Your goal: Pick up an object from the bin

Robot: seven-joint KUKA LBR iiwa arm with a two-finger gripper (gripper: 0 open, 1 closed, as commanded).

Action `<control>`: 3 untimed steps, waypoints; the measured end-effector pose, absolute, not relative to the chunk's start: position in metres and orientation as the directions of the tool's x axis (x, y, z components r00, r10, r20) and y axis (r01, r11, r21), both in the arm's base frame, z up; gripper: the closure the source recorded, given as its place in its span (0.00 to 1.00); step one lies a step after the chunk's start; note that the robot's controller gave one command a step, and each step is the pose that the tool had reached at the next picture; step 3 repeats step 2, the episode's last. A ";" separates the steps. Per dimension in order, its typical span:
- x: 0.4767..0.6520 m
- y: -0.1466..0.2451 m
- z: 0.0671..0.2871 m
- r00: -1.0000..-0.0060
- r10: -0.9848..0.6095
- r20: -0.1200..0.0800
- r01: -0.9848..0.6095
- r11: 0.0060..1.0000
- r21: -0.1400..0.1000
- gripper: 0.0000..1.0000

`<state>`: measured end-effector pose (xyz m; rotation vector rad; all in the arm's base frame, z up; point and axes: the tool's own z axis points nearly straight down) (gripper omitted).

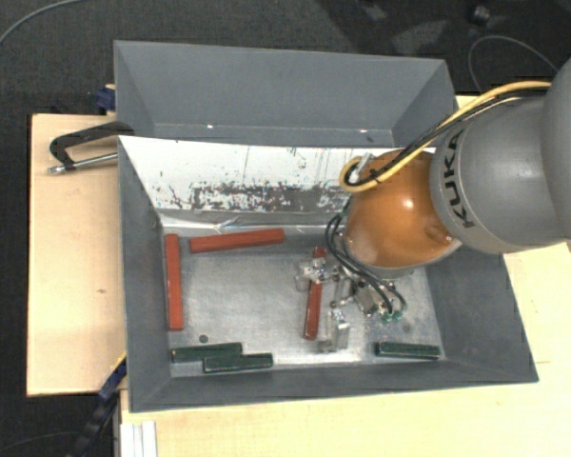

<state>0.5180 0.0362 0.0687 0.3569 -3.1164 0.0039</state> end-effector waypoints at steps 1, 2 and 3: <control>0.519 0.040 0.071 -0.973 -0.229 0.000 -0.229 0.973 0.001 1.00; 0.498 0.010 0.225 -0.979 -0.205 -0.012 -0.205 0.979 -0.003 1.00; 0.498 0.010 0.225 -0.979 -0.205 -0.012 -0.205 0.979 -0.003 1.00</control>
Offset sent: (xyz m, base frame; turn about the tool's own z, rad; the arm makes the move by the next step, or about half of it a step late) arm 0.0000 0.0000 0.0000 0.0000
